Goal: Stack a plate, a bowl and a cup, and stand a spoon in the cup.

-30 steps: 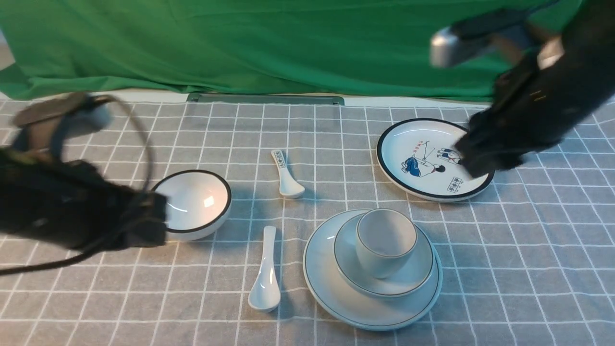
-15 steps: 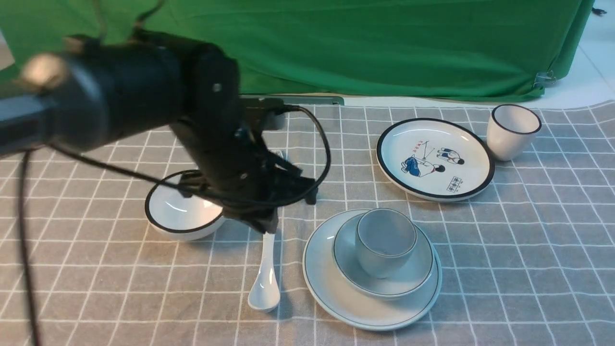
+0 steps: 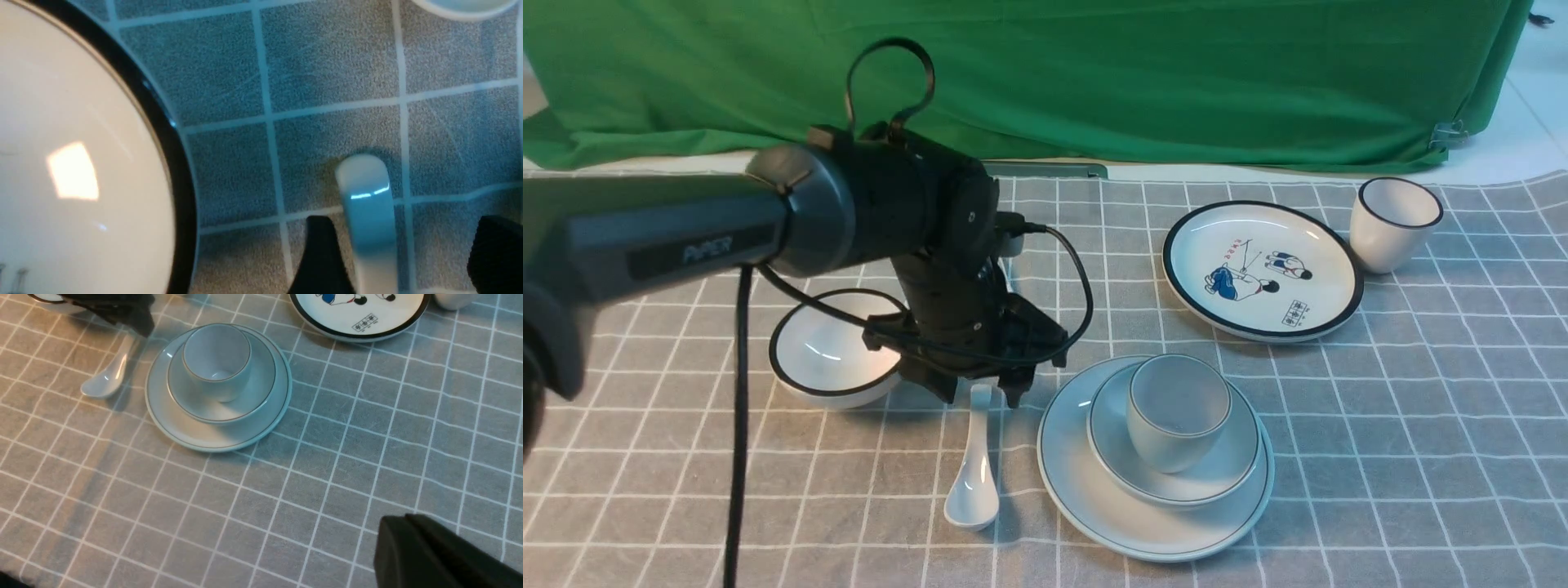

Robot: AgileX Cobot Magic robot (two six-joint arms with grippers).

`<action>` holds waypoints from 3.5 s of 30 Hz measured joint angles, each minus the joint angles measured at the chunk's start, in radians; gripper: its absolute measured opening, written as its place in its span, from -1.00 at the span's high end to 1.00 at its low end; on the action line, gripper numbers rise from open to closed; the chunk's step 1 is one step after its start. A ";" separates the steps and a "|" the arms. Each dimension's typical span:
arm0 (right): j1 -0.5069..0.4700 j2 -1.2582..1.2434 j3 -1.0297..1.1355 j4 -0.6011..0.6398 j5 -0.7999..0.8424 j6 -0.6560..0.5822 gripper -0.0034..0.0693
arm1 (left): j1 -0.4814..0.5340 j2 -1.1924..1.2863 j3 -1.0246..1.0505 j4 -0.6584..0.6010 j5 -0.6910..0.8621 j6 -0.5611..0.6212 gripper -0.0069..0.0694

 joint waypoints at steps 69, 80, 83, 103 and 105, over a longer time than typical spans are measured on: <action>0.000 -0.006 0.001 -0.002 -0.035 -0.025 0.81 | -0.213 -0.157 0.405 0.162 -1.344 0.025 0.45; 0.000 -0.006 0.001 -0.017 -0.068 -0.025 0.81 | -0.213 -0.209 0.405 0.175 -1.150 -0.018 0.14; 0.000 -0.006 0.001 -0.025 -0.099 -0.025 0.81 | -0.213 -0.284 0.405 0.175 -1.035 -0.011 0.06; 0.000 -0.586 0.462 -0.143 -0.908 -0.051 0.86 | -0.213 -1.246 0.832 0.263 -0.560 -0.071 0.82; 0.000 -0.633 0.528 -0.146 -0.976 -0.051 0.86 | -0.213 -1.367 0.939 0.268 -0.586 -0.101 0.82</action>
